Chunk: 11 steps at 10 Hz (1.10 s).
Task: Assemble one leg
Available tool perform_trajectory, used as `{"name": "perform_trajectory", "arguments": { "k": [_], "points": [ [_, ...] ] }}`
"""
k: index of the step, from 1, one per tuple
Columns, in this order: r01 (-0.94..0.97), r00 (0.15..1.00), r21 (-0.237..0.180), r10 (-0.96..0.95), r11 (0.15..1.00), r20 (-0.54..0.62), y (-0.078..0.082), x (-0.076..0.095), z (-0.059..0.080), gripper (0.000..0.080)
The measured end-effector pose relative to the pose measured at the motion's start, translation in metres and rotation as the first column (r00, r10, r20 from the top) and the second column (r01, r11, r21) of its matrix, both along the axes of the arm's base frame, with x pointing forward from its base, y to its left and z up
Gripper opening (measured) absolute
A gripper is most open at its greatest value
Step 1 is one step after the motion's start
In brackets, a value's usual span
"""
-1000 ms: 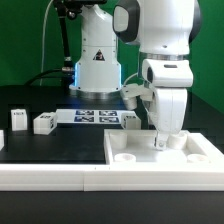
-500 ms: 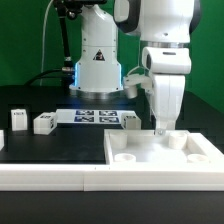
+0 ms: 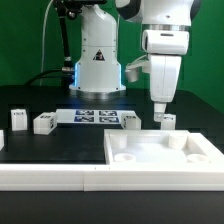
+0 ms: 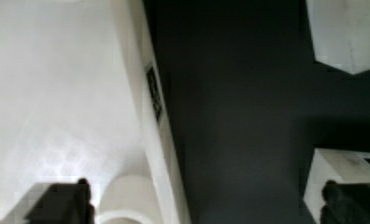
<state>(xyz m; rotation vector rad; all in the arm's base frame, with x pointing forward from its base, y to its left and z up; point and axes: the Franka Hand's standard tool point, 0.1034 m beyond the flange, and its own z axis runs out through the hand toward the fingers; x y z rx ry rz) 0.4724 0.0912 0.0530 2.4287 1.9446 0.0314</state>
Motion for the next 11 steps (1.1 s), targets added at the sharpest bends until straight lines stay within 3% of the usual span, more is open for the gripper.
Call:
{"name": "perform_trajectory", "arguments": {
  "k": [3,7,8,11],
  "points": [
    [0.263,0.965,0.026,-0.263,0.965,0.012,-0.004,0.000,-0.001,0.0648],
    [0.674,0.736,0.096,-0.677,0.733,0.004,0.014,-0.006,-0.003,0.0648],
    [0.744,0.664,0.105,-0.748,0.659,-0.012,0.018,-0.007,-0.005,0.0648],
    [0.831,0.550,0.122,-0.835,0.542,-0.034,0.022,-0.006,-0.007,0.0648]
  ]
}}
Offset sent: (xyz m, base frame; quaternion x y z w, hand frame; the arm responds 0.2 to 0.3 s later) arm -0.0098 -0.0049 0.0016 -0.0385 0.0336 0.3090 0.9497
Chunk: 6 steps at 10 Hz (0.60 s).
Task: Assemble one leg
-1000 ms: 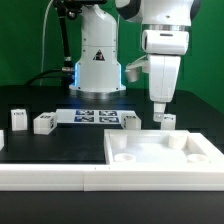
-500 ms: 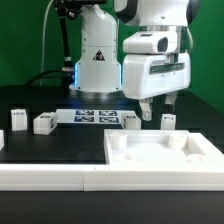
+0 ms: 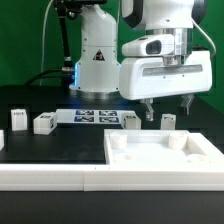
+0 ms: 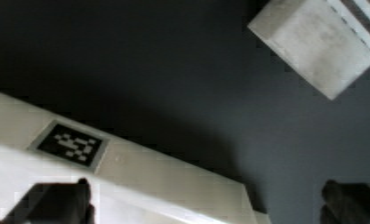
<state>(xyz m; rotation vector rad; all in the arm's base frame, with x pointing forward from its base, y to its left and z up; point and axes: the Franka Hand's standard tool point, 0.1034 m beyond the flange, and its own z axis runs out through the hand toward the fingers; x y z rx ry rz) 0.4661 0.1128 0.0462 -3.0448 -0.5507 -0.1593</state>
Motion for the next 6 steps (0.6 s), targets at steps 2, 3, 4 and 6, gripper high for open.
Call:
{"name": "perform_trajectory", "arguments": {
  "k": [2,3,4,6],
  "points": [
    [0.253,0.967,0.040,-0.253,0.967,-0.009,0.005,-0.006,0.000,0.0648],
    [0.347,0.938,0.056,-0.347,0.936,-0.015,0.010,-0.012,-0.003,0.0648],
    [0.426,0.905,0.064,-0.425,0.903,-0.031,0.013,-0.016,-0.005,0.0648],
    [0.562,0.827,0.075,-0.559,0.823,-0.060,0.013,-0.018,-0.008,0.0648]
  ]
}}
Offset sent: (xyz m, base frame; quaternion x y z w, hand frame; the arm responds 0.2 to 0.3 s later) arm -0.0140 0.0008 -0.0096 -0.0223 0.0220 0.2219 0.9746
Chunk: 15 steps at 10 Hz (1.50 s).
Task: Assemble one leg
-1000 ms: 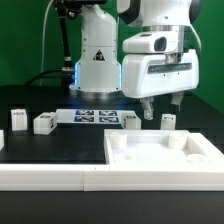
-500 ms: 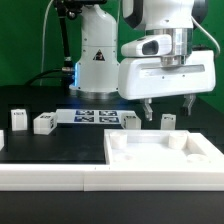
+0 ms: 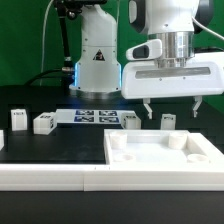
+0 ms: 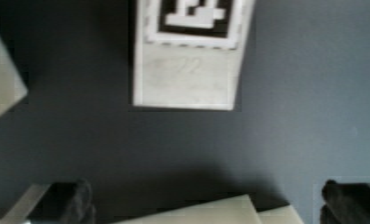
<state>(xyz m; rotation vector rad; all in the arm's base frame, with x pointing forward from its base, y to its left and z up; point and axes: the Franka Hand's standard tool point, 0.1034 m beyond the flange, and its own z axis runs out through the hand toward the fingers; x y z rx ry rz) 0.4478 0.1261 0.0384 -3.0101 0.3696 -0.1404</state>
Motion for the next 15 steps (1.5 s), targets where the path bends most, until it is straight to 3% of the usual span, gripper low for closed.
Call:
{"name": "perform_trajectory", "arguments": {
  "k": [6,11,15],
  "points": [
    [0.012,0.998,0.007,-0.012,1.000,-0.056,0.001,-0.004,-0.002,0.0648],
    [-0.026,0.932,0.063,0.047,0.998,-0.359,-0.006,-0.010,-0.002,0.0648],
    [-0.020,0.798,0.118,0.087,0.993,-0.596,-0.003,-0.018,-0.003,0.0648]
  ]
}}
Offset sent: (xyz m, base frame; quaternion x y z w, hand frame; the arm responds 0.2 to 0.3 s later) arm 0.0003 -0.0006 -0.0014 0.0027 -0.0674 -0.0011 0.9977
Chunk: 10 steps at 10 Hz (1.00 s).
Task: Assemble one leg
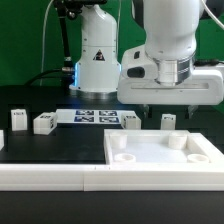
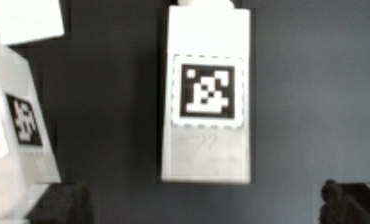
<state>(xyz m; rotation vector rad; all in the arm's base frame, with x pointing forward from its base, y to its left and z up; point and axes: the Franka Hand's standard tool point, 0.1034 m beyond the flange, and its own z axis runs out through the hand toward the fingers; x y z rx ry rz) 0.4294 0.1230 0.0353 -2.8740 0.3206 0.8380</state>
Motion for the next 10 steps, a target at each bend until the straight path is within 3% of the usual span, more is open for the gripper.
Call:
{"name": "perform_trajectory", "arguments": {
  "k": [5,8,10],
  "points": [
    [-0.020,0.956,0.051,0.034,0.998,-0.290,0.004,-0.007,-0.011,0.0648],
    [-0.019,0.936,0.054,0.036,0.998,-0.351,0.006,-0.012,-0.025,0.0648],
    [-0.017,0.933,0.046,0.032,0.999,-0.359,0.006,-0.017,-0.027,0.0648]
  ]
}}
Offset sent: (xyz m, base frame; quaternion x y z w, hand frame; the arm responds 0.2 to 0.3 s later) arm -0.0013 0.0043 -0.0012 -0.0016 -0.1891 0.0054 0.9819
